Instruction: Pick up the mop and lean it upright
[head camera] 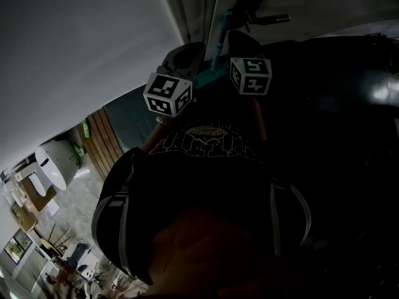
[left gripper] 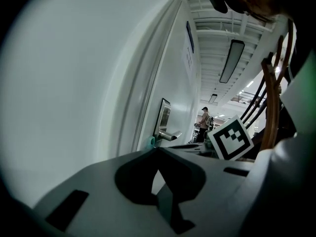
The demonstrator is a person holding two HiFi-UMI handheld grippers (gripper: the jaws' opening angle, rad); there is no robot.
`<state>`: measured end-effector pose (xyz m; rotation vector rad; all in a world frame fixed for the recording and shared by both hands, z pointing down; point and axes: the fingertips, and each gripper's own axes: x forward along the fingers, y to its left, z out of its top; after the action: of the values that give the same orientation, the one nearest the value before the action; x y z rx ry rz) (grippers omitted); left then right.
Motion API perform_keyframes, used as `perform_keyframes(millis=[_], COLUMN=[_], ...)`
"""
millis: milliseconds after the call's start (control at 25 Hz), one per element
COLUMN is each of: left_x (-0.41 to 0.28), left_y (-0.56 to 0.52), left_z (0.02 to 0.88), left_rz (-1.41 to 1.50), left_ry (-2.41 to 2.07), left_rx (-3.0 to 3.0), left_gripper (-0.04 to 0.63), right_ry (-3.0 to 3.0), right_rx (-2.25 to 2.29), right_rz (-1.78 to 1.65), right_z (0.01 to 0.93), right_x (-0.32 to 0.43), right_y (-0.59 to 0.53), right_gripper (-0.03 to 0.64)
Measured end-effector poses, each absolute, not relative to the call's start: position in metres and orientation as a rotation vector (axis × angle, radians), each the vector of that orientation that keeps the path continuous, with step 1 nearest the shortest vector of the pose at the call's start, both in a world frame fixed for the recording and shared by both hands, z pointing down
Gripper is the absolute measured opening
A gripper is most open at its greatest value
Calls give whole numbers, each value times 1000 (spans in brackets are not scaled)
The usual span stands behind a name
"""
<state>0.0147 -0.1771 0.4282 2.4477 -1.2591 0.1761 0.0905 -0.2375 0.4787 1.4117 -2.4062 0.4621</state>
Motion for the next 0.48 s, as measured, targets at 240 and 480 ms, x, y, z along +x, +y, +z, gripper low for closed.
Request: perform_keyframes(millis=[240,480], left_x=[5,-2], left_y=[-186,-189], left_z=[425,423], left_rz=[161,157], left_ry=[-1278,-1309], left_rx=[2430,2407], left_gripper=[37,37], right_ry=[-2357,-2343], right_rx=[1437,1459], right_rz=[428,447], right_z=[487,493], right_x=[88,90], right_y=[-262,-281], right_gripper=[21,80])
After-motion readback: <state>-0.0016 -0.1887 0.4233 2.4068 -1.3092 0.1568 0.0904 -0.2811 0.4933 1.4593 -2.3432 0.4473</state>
